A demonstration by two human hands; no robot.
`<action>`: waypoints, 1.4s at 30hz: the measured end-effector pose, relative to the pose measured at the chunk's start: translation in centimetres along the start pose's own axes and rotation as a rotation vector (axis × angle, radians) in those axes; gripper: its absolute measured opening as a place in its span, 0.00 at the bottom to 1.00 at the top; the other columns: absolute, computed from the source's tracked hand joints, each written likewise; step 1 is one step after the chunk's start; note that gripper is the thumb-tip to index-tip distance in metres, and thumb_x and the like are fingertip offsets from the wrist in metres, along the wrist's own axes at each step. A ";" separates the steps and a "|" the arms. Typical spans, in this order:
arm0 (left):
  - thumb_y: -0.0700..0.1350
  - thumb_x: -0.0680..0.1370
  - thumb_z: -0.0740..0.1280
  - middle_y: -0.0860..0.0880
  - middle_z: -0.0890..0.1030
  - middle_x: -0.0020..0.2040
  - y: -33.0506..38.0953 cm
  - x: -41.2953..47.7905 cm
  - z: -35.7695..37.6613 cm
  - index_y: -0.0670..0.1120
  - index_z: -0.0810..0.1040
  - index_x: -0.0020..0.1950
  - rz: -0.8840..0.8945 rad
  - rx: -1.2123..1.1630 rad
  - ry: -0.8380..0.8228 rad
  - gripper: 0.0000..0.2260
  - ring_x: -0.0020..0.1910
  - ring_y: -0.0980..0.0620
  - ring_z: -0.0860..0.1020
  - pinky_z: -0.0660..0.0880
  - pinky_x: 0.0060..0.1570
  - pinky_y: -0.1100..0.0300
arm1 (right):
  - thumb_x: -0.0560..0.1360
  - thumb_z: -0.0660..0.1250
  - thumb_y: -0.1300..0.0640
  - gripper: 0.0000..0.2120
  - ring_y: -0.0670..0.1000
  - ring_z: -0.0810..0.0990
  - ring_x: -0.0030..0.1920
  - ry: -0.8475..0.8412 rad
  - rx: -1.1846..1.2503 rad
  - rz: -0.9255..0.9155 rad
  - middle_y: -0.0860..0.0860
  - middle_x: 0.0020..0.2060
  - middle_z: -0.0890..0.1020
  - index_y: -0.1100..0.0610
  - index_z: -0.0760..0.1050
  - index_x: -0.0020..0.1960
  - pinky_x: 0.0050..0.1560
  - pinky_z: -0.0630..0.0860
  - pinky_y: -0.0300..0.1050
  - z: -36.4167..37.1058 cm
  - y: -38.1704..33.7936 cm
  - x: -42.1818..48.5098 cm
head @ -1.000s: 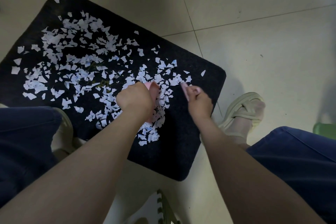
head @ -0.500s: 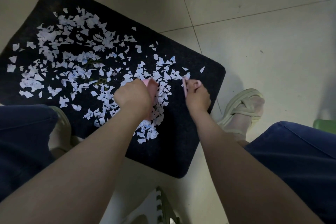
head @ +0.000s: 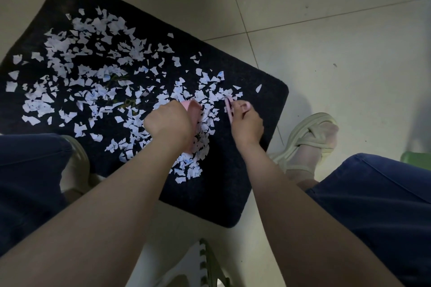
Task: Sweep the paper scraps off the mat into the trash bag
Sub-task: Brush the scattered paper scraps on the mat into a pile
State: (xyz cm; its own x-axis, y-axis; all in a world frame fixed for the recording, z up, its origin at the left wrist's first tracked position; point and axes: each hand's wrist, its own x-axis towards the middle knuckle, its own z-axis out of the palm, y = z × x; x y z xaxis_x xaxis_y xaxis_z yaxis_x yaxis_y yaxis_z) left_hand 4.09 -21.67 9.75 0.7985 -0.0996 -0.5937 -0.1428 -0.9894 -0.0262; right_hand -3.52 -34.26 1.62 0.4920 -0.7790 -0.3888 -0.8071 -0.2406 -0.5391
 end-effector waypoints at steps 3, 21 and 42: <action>0.44 0.80 0.54 0.46 0.69 0.34 0.0 0.0 0.0 0.40 0.74 0.56 0.004 -0.003 0.002 0.13 0.38 0.47 0.71 0.63 0.32 0.62 | 0.82 0.55 0.47 0.17 0.54 0.78 0.41 0.175 0.085 0.078 0.53 0.41 0.81 0.56 0.77 0.51 0.40 0.71 0.44 -0.6 0.1 -0.1; 0.43 0.79 0.55 0.46 0.69 0.34 -0.2 0.2 -0.2 0.41 0.73 0.53 -0.010 -0.022 -0.007 0.10 0.34 0.48 0.71 0.65 0.33 0.62 | 0.82 0.54 0.46 0.17 0.52 0.73 0.41 0.294 0.127 0.251 0.49 0.39 0.75 0.56 0.75 0.50 0.41 0.64 0.42 -2.4 0.7 1.3; 0.44 0.80 0.53 0.47 0.67 0.31 0.2 0.0 0.1 0.41 0.74 0.53 0.002 -0.006 0.007 0.12 0.30 0.49 0.69 0.61 0.30 0.63 | 0.81 0.54 0.41 0.17 0.52 0.78 0.41 0.104 0.125 0.088 0.47 0.37 0.80 0.49 0.75 0.44 0.43 0.73 0.43 -1.1 2.3 2.7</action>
State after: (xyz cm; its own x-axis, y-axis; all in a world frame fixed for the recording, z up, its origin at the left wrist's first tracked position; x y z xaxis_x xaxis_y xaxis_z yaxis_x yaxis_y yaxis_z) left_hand 4.02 -21.86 9.67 0.8023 -0.1021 -0.5881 -0.1411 -0.9898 -0.0206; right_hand -4.40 -37.51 0.15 0.3796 -0.8513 -0.3622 -0.7954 -0.1003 -0.5978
